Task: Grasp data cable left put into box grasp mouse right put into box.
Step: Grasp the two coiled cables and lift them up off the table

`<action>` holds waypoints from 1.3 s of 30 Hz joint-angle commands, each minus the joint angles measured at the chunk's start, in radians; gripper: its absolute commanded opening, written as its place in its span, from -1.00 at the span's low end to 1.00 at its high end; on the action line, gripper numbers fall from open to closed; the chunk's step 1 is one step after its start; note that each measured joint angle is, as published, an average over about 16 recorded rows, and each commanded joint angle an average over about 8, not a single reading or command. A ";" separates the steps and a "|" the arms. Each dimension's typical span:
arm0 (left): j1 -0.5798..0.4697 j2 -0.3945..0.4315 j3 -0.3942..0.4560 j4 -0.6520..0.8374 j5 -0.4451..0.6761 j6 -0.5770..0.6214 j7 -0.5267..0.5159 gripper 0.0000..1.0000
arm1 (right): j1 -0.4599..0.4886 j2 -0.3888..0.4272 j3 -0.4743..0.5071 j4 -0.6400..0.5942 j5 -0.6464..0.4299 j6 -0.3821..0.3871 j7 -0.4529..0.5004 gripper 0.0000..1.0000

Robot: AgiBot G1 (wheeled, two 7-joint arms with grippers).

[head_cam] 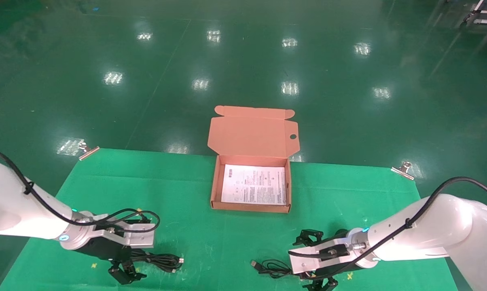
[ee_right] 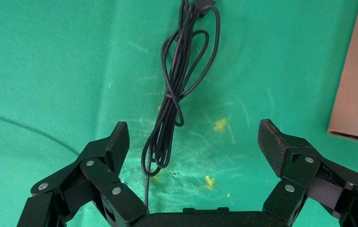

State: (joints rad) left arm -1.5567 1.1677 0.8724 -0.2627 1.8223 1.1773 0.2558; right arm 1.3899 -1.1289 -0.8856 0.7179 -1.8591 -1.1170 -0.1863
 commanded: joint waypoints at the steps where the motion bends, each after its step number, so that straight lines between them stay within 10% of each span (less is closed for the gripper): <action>1: -0.004 0.002 -0.002 0.021 -0.004 -0.001 0.013 -0.54 | 0.000 -0.008 -0.001 -0.020 -0.001 0.007 -0.011 -0.10; 3: -0.005 0.004 -0.003 0.028 -0.005 -0.003 0.016 -0.95 | 0.000 -0.011 -0.001 -0.028 0.000 0.009 -0.014 -0.60; 6: -0.006 0.006 -0.004 0.034 -0.006 -0.004 0.018 -1.00 | 0.000 -0.013 -0.001 -0.033 0.001 0.011 -0.015 -1.00; 39: -0.002 0.000 -0.002 0.011 -0.004 0.001 0.010 -1.00 | 0.000 -0.004 -0.001 -0.012 -0.001 0.004 -0.009 -1.00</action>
State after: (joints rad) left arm -1.5592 1.1678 0.8701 -0.2517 1.8186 1.1782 0.2654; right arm 1.3898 -1.1330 -0.8863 0.7062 -1.8596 -1.1132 -0.1953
